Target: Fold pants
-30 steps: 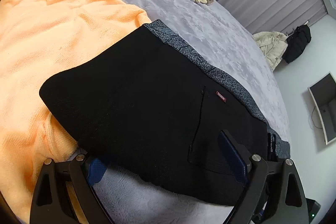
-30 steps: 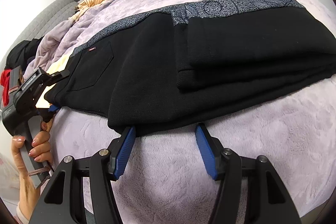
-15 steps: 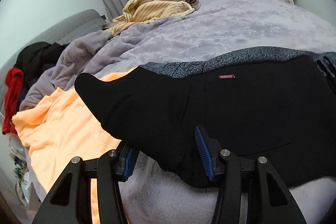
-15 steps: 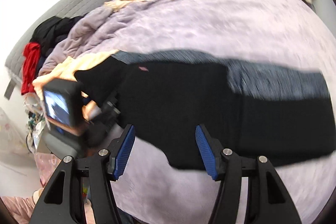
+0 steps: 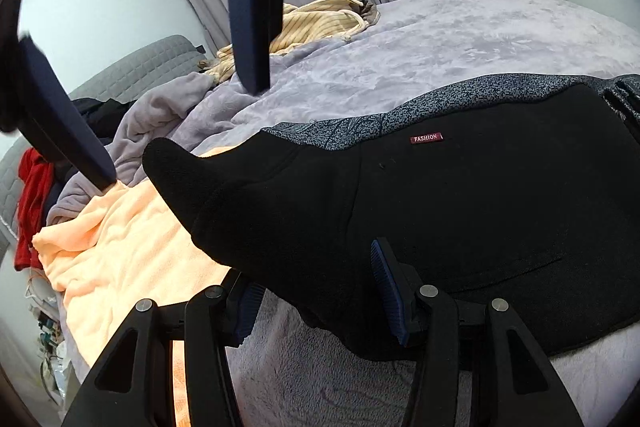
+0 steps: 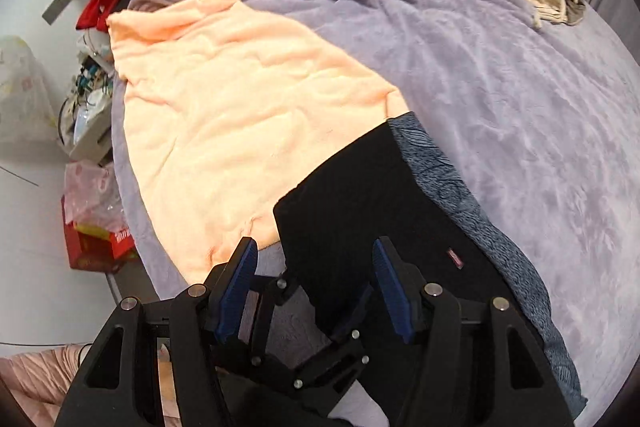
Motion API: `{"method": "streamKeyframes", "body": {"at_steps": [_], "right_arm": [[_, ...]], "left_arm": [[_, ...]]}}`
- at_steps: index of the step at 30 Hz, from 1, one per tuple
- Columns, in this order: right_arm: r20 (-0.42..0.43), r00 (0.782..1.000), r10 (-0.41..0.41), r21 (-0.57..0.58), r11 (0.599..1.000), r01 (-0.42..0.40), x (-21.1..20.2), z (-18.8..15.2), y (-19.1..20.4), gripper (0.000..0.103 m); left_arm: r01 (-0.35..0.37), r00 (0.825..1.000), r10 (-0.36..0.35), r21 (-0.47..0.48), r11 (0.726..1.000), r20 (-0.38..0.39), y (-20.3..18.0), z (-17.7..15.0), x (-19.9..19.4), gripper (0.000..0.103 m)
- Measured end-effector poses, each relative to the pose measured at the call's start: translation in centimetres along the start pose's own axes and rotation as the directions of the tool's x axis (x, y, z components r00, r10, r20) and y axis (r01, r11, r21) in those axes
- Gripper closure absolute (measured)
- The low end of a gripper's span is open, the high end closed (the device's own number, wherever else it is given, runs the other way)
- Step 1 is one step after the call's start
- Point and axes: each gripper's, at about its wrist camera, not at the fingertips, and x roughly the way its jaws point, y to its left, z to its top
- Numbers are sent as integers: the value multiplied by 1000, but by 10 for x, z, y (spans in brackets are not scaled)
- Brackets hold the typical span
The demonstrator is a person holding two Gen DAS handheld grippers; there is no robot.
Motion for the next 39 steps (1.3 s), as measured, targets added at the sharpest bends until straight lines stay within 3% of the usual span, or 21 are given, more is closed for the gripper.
{"method": "streamKeyframes", "body": {"at_steps": [4, 7, 9, 14, 18, 21, 24, 28, 34, 39], "right_arm": [[-119, 993, -1, -31, 1000, -2, 37, 15, 0, 39], [-197, 978, -63, -70, 996, 50, 61, 20, -3, 43], [-210, 976, -59, -84, 996, 42, 67, 19, -4, 81], [-118, 991, -70, -89, 994, 59, 37, 7, -6, 84], [-14, 999, 39, 20, 999, -39, -9, -10, -33, 84], [82, 990, 115, 70, 990, -121, -45, -28, -55, 84], [183, 967, 176, 122, 972, -200, -79, -48, -74, 84], [342, 912, 225, 176, 939, -297, -132, -97, -103, 84], [522, 833, 186, 237, 906, -351, -190, -188, -144, 83], [621, 773, 128, 328, 853, -405, -209, -273, -190, 83]], "left_arm": [[5, 1000, -4, -8, 1000, 5, 1, 0, 0, 51], [12, 1000, -12, -14, 1000, 5, 1, 0, 0, 51], [30, 1000, -30, -14, 999, -7, 2, 0, 3, 51], [48, 998, -48, 8, 999, 49, 2, 7, -11, 51], [43, 993, -49, 53, 998, 111, -6, 22, -35, 51], [78, 983, -85, 51, 996, 161, -8, 38, -61, 51], [116, 972, -125, 53, 992, 201, -14, 56, -89, 51], [138, 949, -160, 101, 985, 270, -39, 76, -132, 51], [158, 910, -230, 224, 962, 344, -104, 97, -186, 51], [202, 884, -317, 332, 921, 343, -176, 103, -219, 51]]}}
